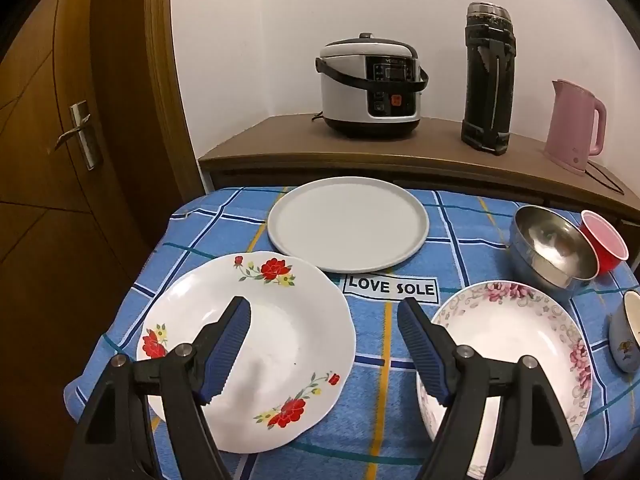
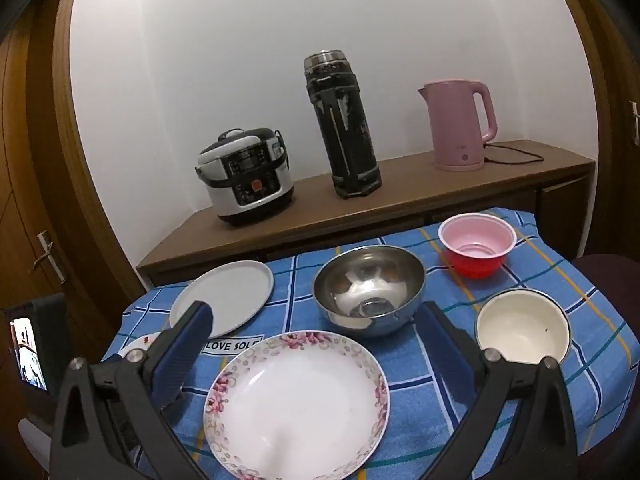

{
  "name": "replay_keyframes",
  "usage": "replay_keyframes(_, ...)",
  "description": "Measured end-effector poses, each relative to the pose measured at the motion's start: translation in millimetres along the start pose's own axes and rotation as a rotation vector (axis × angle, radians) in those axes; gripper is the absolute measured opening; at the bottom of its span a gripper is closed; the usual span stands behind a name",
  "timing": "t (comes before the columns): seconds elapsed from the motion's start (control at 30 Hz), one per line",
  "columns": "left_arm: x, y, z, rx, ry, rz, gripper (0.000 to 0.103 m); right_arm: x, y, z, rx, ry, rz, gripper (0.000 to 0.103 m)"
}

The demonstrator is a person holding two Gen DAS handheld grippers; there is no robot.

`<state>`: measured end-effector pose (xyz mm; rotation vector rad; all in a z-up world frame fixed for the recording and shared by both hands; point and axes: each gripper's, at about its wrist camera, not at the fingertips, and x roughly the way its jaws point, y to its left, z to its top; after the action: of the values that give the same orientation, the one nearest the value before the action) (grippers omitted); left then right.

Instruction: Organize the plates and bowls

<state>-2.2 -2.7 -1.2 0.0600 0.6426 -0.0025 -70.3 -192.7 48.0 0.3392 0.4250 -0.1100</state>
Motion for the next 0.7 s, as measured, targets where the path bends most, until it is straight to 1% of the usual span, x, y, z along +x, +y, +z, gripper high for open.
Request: replay_keyframes(0.7, 1.5, -1.3, -1.3, 0.001, 0.003, 0.001, 0.078, 1.8, 0.5, -1.5, -0.004, 0.005, -0.002, 0.103)
